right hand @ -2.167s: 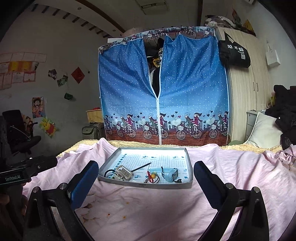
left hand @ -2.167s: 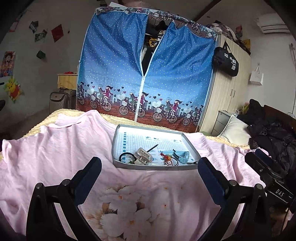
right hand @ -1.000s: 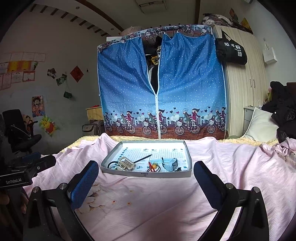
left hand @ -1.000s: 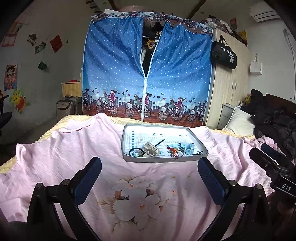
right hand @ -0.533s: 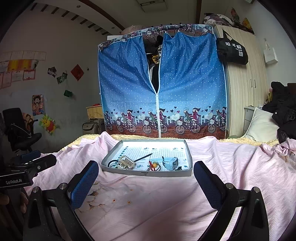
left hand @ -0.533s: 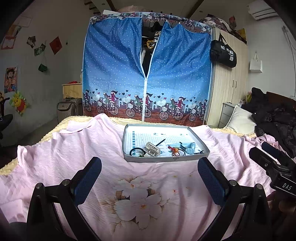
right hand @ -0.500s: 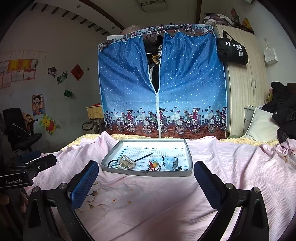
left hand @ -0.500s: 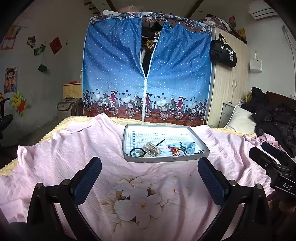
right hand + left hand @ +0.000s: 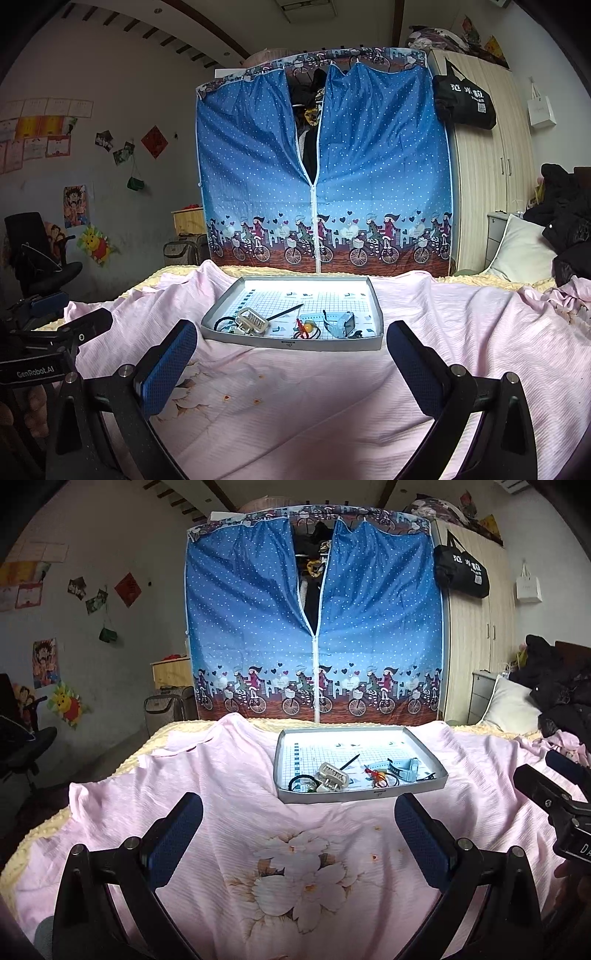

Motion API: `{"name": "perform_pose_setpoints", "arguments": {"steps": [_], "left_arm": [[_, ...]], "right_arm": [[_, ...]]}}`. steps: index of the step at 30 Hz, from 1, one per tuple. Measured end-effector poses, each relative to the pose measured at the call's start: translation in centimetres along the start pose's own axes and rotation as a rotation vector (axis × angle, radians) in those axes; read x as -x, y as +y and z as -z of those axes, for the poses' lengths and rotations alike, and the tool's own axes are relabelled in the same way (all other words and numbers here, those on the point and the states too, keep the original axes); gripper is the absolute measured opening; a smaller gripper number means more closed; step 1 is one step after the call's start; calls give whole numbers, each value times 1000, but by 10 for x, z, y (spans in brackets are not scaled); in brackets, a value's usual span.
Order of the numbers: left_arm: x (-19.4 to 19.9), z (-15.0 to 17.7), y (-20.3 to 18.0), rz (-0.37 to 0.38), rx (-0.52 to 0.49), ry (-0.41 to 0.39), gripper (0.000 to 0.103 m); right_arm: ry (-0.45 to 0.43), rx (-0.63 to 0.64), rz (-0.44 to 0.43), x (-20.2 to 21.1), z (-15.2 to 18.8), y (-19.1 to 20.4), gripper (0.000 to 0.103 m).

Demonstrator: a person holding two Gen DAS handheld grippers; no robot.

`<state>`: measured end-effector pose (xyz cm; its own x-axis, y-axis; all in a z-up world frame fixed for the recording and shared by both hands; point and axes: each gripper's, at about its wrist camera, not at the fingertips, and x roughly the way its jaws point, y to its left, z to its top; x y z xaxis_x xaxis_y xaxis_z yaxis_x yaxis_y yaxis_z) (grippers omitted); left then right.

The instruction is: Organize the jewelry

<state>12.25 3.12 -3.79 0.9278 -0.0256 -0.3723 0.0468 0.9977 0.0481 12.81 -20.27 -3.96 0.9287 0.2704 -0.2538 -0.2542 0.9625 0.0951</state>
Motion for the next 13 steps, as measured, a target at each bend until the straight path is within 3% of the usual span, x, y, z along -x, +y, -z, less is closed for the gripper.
{"name": "perform_pose_setpoints", "arguments": {"steps": [13], "left_arm": [[-4, 9, -1, -14, -37, -31, 102]], "right_arm": [[2, -5, 4, 2, 3, -6, 103]]}}
